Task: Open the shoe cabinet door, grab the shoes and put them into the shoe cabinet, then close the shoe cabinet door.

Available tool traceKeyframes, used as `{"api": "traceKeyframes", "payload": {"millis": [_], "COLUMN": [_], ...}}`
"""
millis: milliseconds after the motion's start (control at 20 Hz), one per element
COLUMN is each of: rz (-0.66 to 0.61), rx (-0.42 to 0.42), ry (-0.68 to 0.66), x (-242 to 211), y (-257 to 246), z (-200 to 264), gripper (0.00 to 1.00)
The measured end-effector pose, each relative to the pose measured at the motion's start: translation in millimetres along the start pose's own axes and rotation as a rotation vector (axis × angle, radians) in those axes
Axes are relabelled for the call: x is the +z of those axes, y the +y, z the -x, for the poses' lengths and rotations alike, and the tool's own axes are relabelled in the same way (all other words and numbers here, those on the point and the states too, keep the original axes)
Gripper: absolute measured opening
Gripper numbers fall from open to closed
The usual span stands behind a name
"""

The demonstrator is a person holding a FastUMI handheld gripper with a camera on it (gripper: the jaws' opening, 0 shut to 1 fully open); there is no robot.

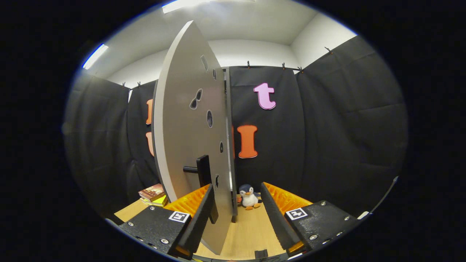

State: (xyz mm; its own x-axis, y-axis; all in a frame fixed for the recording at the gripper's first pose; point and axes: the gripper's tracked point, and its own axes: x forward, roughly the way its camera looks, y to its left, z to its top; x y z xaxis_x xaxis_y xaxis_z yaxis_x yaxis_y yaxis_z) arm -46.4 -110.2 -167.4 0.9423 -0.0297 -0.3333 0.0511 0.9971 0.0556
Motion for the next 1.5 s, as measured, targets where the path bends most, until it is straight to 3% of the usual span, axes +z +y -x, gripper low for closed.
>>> {"api": "traceKeyframes", "payload": {"millis": [550, 950, 1500], "rz": [-0.025, -0.078, -0.118], "rx": [0.222, 0.407, 0.428], "ry": [0.005, 0.030, 0.043], "x": [-4.6, -9.7, -18.8], "y": [73.9, 92.7, 93.6], "z": [-16.5, -22.5, -24.5], "gripper": [0.82, 0.92, 0.94]}}
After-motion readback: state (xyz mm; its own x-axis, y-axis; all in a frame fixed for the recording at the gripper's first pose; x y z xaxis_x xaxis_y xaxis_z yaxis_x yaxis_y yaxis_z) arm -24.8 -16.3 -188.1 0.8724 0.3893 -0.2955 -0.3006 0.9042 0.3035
